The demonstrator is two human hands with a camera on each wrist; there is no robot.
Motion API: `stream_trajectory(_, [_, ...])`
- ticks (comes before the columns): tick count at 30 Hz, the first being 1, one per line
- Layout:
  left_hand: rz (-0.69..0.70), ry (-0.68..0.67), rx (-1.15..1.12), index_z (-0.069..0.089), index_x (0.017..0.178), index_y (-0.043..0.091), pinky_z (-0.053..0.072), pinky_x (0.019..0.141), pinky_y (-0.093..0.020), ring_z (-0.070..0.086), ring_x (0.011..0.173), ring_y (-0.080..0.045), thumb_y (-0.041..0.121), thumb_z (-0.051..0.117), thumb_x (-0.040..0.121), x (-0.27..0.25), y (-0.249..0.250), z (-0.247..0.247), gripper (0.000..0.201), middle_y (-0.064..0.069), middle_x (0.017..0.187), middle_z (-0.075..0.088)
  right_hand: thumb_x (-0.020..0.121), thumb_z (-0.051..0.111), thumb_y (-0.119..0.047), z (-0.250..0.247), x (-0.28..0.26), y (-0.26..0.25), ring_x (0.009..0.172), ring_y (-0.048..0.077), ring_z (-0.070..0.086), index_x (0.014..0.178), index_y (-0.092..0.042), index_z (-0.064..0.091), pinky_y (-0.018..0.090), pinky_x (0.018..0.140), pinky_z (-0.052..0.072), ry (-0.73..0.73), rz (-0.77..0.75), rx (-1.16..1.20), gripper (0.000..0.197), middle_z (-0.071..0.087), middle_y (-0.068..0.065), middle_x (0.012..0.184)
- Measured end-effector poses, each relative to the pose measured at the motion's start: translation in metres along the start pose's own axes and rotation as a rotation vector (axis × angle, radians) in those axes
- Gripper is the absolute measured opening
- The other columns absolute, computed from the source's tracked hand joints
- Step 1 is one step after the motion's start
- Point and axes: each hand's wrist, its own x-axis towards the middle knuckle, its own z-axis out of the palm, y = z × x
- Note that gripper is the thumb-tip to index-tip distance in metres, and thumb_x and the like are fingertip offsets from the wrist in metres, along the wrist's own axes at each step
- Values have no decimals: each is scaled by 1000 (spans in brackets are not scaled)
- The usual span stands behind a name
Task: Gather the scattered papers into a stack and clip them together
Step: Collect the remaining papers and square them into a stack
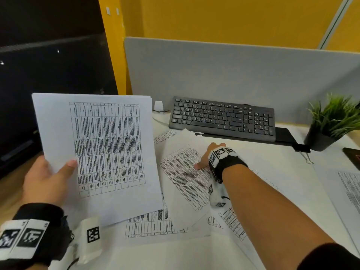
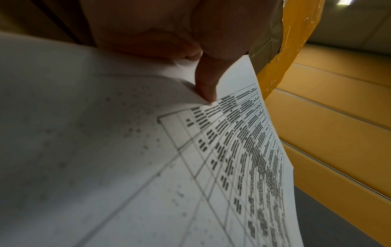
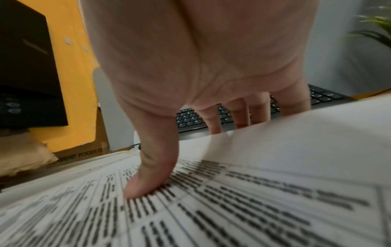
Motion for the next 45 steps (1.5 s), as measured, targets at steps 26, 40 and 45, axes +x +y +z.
stream_trajectory(26, [-211, -158, -53, 51, 122, 10, 39, 78, -32, 53, 95, -24, 10, 51, 97, -100, 139, 49, 26, -10, 114, 57, 78, 63, 2, -116, -127, 19, 102, 34, 62, 122, -3, 53, 53, 93, 49, -244, -1023, 1561, 46, 57, 23, 123])
stream_trajectory(40, [-579, -487, -432, 61, 121, 31, 43, 100, -47, 64, 108, -28, 62, 60, 78, -139, 122, 77, 53, -2, 114, 71, 74, 78, -13, -2, -67, 38, 96, 24, 65, 116, -18, 50, 42, 83, 55, -33, -378, 1264, 50, 64, 7, 116])
stream_trajectory(45, [-323, -469, -309, 63, 112, 20, 48, 70, -31, 70, 88, -20, 5, 65, 83, -154, 130, 85, 32, 2, 95, 74, 74, 79, -18, -13, -55, 45, 97, 25, 67, 122, -19, 46, 47, 88, 54, -86, -447, 1206, 58, 65, 7, 114])
